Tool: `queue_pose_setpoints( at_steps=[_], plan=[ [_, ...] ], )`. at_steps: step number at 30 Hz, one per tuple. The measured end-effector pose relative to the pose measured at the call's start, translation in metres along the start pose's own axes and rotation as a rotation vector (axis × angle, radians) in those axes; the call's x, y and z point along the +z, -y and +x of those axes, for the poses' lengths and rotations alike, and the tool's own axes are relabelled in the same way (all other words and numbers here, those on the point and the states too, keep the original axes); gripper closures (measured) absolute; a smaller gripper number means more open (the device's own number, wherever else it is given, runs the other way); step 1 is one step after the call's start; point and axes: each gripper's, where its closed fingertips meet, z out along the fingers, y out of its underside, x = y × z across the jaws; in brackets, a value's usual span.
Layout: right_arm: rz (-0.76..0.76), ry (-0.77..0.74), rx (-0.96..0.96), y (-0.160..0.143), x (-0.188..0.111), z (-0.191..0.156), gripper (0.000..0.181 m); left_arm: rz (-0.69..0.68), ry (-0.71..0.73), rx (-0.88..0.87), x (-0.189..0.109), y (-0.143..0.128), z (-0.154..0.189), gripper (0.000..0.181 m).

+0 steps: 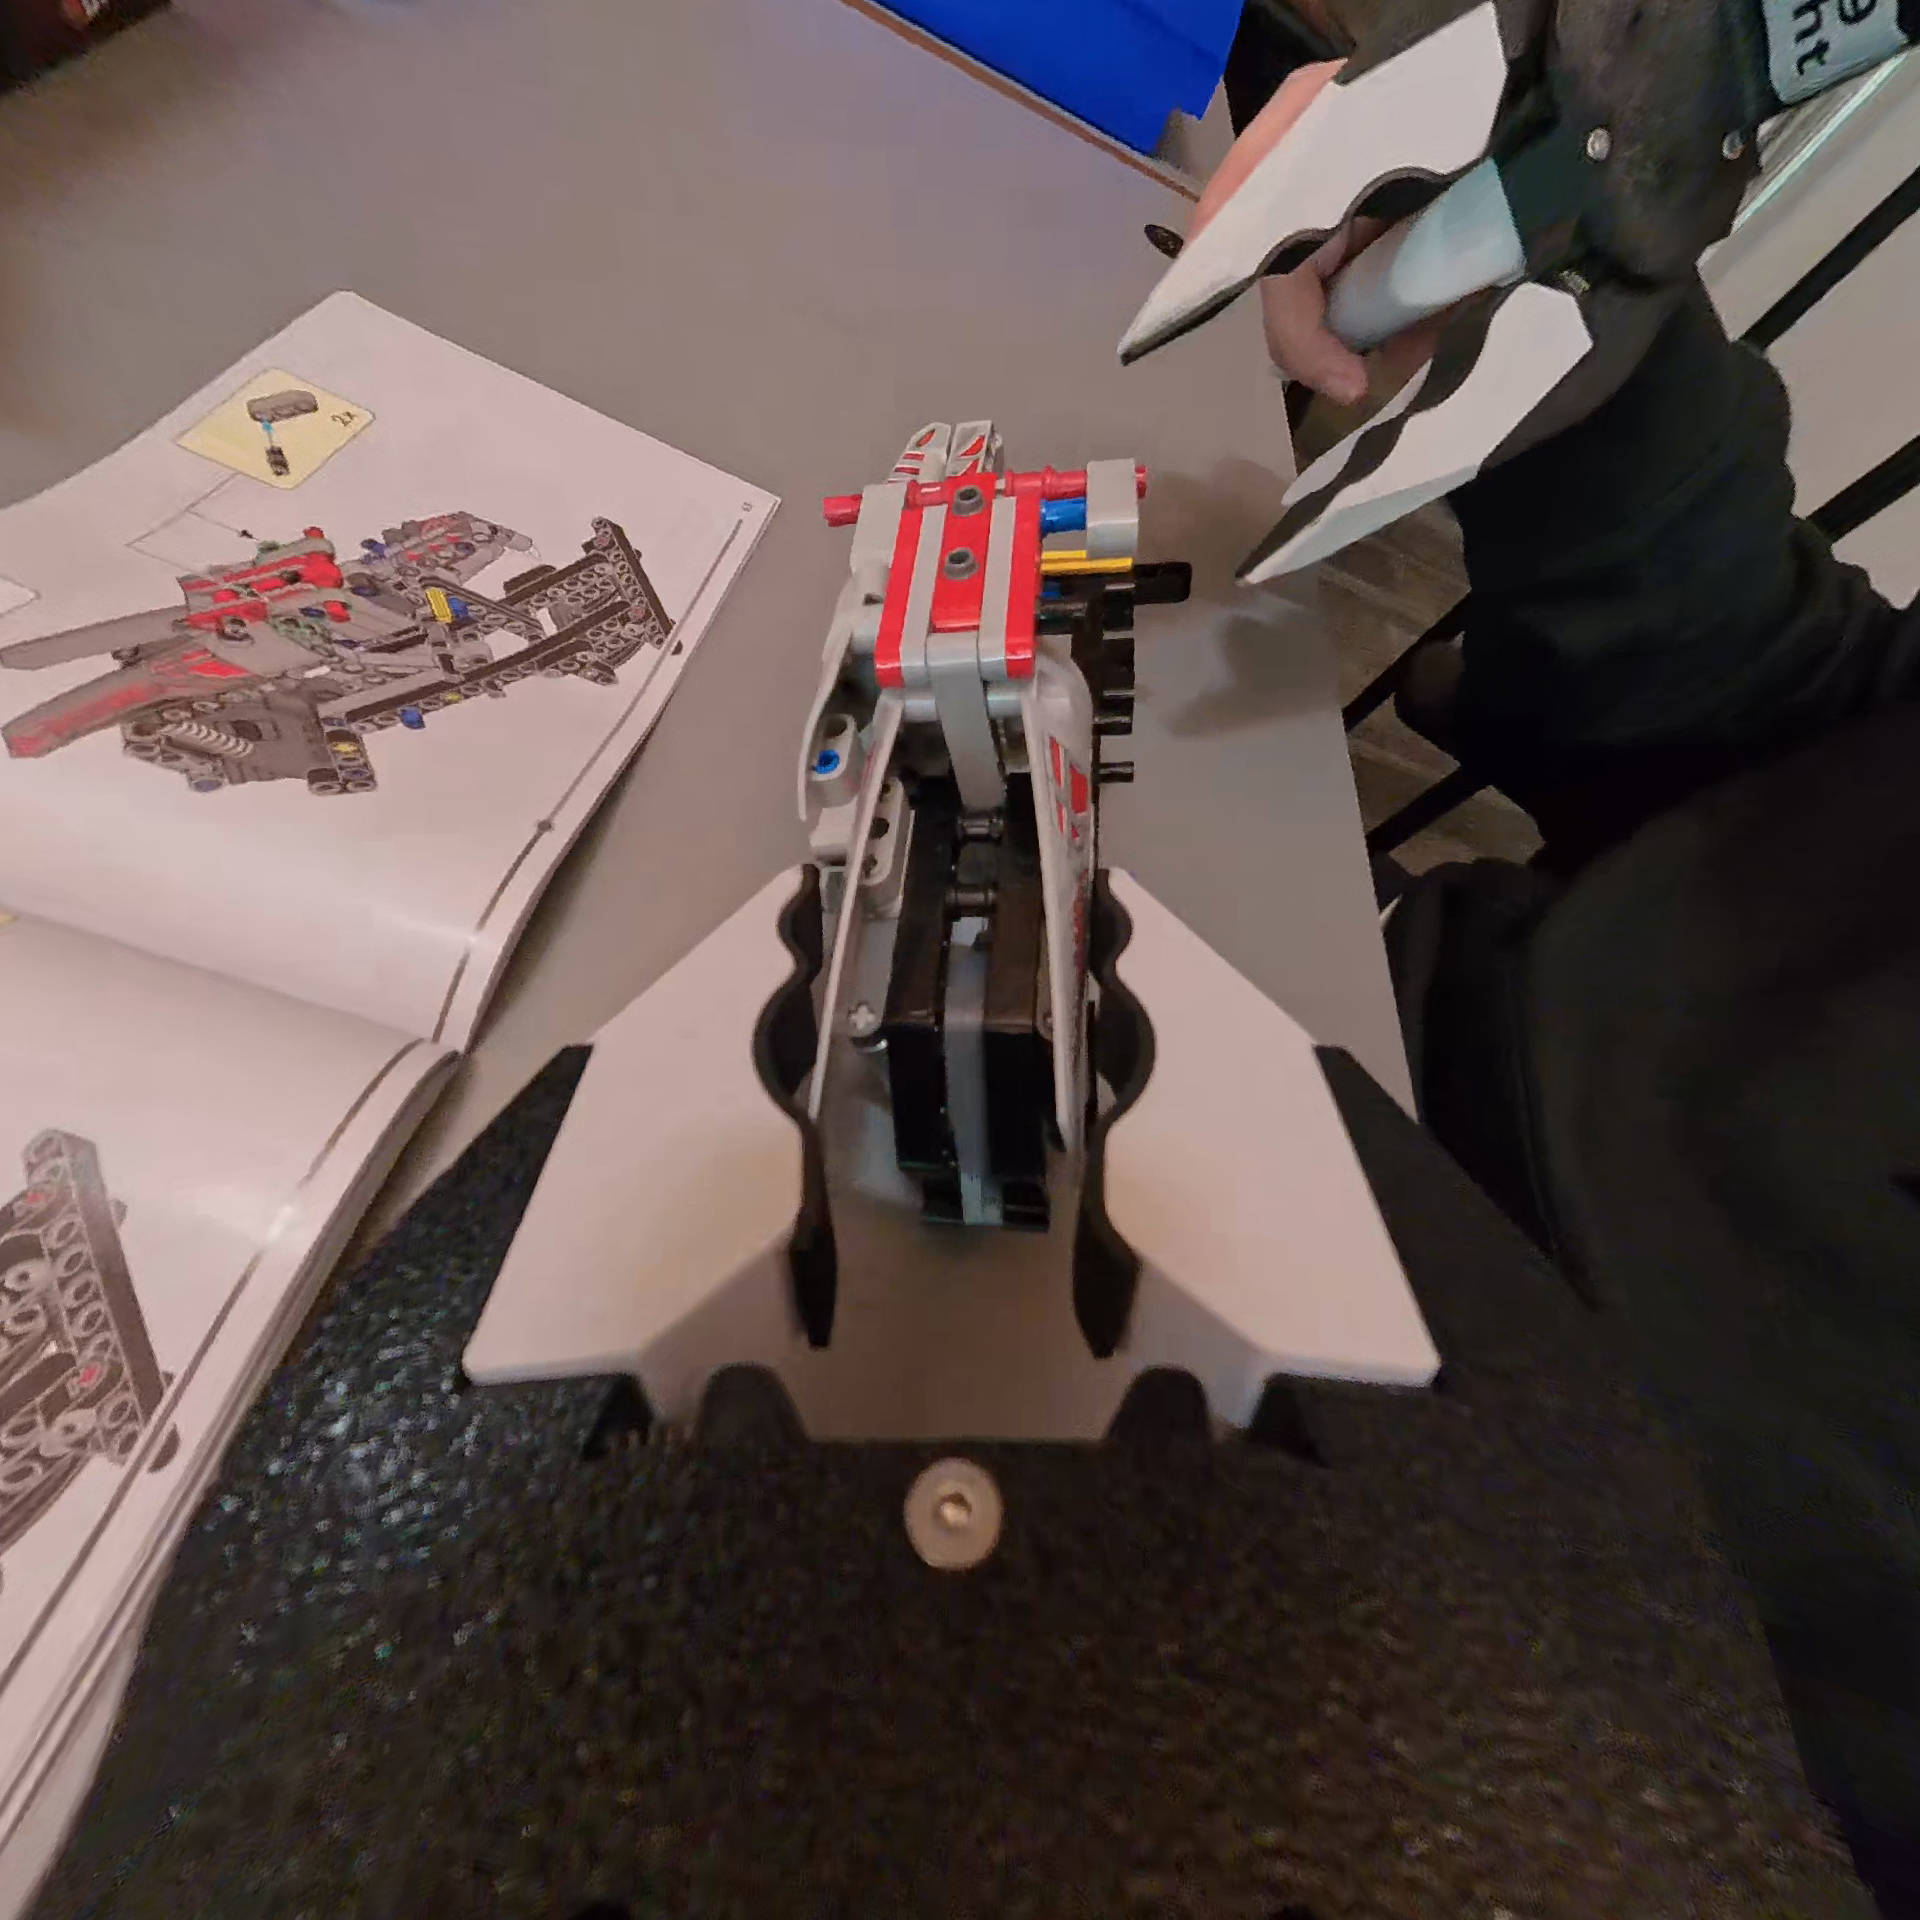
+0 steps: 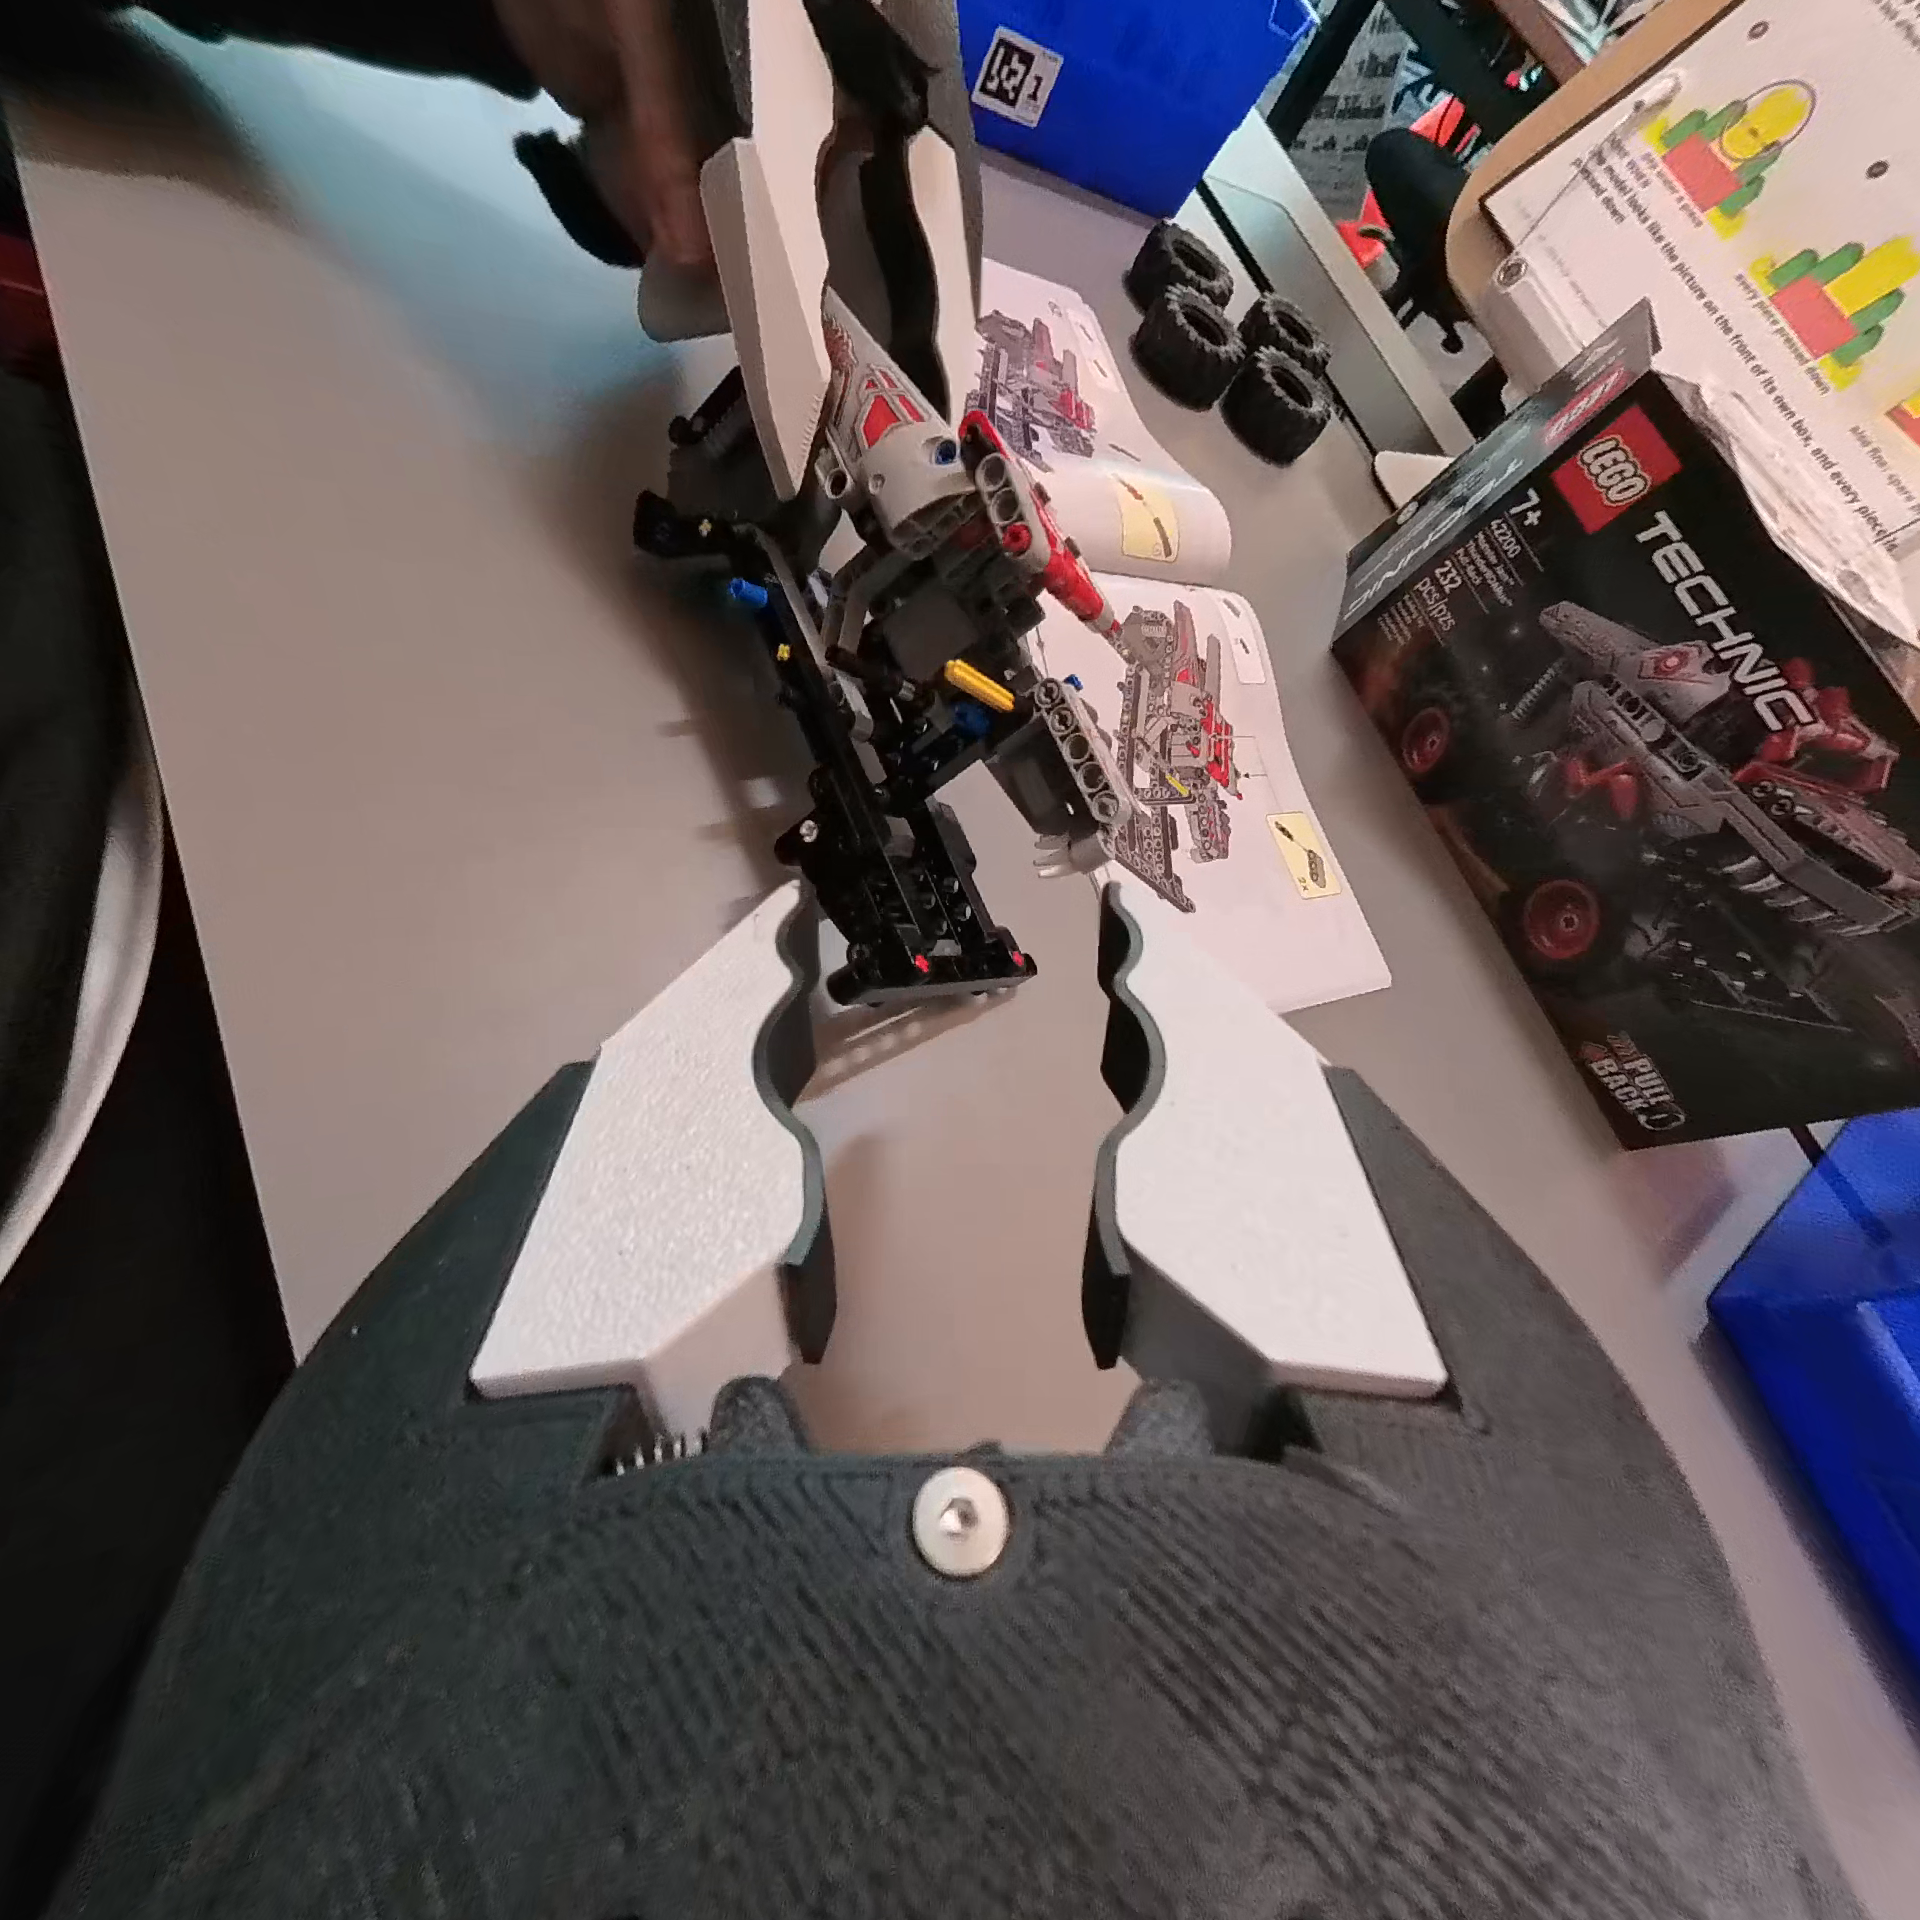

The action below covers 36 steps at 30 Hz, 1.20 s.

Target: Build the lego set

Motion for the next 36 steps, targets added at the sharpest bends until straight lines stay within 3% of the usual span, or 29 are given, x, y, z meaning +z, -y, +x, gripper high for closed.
queue_pose_setpoints(
  at_steps=[1,8,12,16,25,30,36],
  plan=[
    [0.004,-0.002,0.001,0.001,-0.001,0.001,0.128,-0.001,0.001,0.024,0.000,0.000,0.000,0.132],
    [0.066,-0.047,0.121,0.009,-0.004,0.015,0.124,-0.057,-0.015,0.110,-0.001,0.000,-0.001,0.132],
    [0.091,-0.034,0.219,0.010,0.004,0.017,0.110,-0.080,0.018,0.324,0.000,0.000,0.003,0.132],
    [0.124,0.048,0.199,0.023,0.022,0.004,0.107,-0.101,0.052,0.505,0.001,-0.002,0.010,0.132],
    [0.210,0.272,0.224,0.041,0.043,-0.011,0.109,-0.006,0.069,0.506,-0.006,0.029,0.026,0.123],
    [0.271,0.354,0.310,0.048,0.042,-0.015,0.113,-0.077,0.030,0.479,0.012,0.039,0.038,0.110],
    [0.262,0.343,0.322,0.039,0.044,-0.016,0.118,-0.107,-0.033,0.338,0.030,0.040,0.043,0.113]
  ],
)
